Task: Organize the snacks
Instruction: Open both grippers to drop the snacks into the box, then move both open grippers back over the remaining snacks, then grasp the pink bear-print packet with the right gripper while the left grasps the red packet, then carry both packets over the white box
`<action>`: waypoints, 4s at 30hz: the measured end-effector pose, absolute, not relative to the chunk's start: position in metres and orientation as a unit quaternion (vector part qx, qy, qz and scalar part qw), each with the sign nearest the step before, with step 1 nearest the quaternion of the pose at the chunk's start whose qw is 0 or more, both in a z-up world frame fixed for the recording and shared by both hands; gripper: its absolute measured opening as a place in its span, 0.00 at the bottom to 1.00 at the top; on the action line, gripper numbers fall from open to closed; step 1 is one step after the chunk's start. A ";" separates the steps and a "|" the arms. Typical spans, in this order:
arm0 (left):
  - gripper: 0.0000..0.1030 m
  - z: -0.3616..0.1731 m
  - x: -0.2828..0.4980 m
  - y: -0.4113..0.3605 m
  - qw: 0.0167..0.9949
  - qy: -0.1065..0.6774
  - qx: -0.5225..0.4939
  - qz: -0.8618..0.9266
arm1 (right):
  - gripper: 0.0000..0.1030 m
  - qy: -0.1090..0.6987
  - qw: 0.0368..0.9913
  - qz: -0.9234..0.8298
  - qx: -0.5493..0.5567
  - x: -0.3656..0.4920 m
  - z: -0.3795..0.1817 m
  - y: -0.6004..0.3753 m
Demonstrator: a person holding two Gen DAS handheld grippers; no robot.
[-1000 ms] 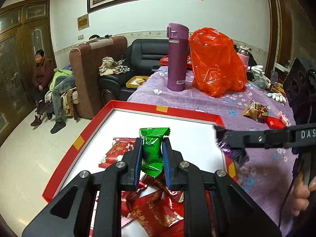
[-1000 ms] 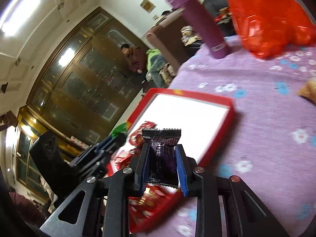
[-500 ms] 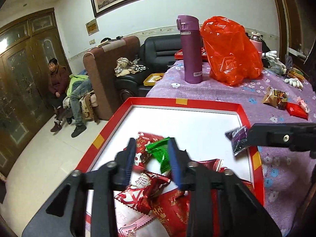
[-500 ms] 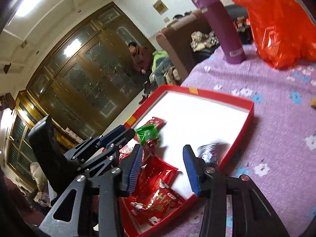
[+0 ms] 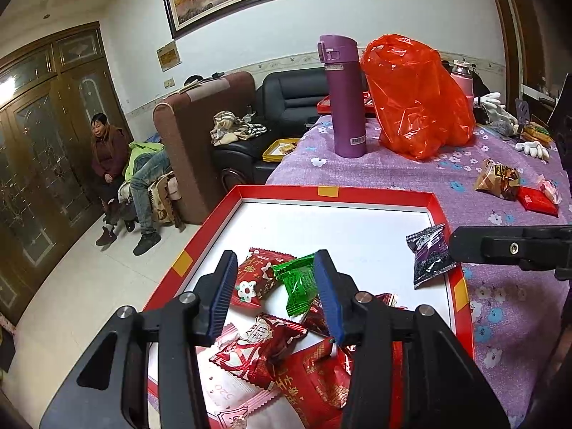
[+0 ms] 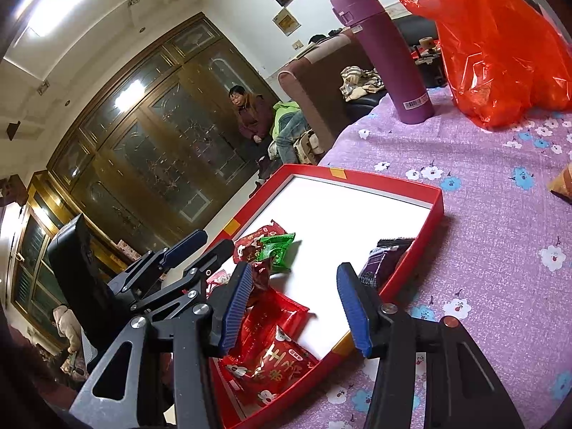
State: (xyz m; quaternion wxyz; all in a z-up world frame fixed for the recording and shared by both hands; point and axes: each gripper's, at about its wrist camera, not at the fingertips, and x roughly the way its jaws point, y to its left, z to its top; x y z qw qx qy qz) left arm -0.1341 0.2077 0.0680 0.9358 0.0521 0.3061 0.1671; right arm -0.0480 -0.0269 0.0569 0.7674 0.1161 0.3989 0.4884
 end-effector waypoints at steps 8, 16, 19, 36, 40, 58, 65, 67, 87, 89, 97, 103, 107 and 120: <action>0.42 0.069 -0.133 0.205 0.936 0.308 0.053 0.163 | 0.50 0.398 0.767 0.489 0.120 -0.048 0.058 -0.029; 0.44 0.076 -0.129 0.192 0.939 0.309 0.056 0.139 | 0.50 0.396 0.772 0.482 0.122 -0.047 0.067 -0.043; 0.58 0.082 -0.126 0.175 0.943 0.306 0.066 0.113 | 0.51 0.389 0.790 0.461 0.114 -0.042 0.072 -0.066; 0.74 0.098 -0.053 0.030 0.922 0.351 0.136 -0.090 | 0.65 0.380 0.885 0.146 0.226 0.050 0.056 -0.330; 0.74 0.094 -0.044 0.002 0.916 0.355 0.152 -0.111 | 0.66 0.384 0.891 0.144 0.195 0.058 0.050 -0.321; 0.73 0.076 -0.001 -0.078 0.852 0.354 0.258 -0.285 | 0.39 0.419 0.870 0.097 0.240 0.069 0.027 -0.346; 0.73 0.059 0.032 -0.125 0.784 0.355 0.329 -0.389 | 0.38 0.381 0.851 0.105 0.346 0.059 0.033 -0.384; 0.73 0.050 0.044 -0.134 0.764 0.368 0.348 -0.399 | 0.38 0.379 0.843 0.109 0.366 0.058 0.032 -0.393; 0.52 0.019 0.087 -0.149 0.686 0.442 0.334 -0.472 | 0.40 0.374 0.833 0.117 0.391 0.055 0.032 -0.401; 0.49 0.019 0.084 -0.148 0.700 0.462 0.305 -0.452 | 0.40 0.373 0.833 0.117 0.391 0.054 0.033 -0.401; 0.46 0.017 0.039 -0.116 0.786 0.489 0.153 -0.346 | 0.40 0.372 0.843 0.136 0.365 0.055 0.040 -0.386; 0.46 0.019 -0.004 -0.076 0.813 0.484 0.104 -0.305 | 0.40 0.370 0.850 0.156 0.340 0.052 0.048 -0.369; 0.46 0.032 -0.033 -0.045 0.840 0.461 0.069 -0.279 | 0.40 0.367 0.858 0.187 0.306 0.049 0.056 -0.346; 0.46 0.090 -0.109 0.079 0.909 0.366 -0.022 -0.197 | 0.39 0.399 0.821 0.349 0.211 0.013 0.073 -0.224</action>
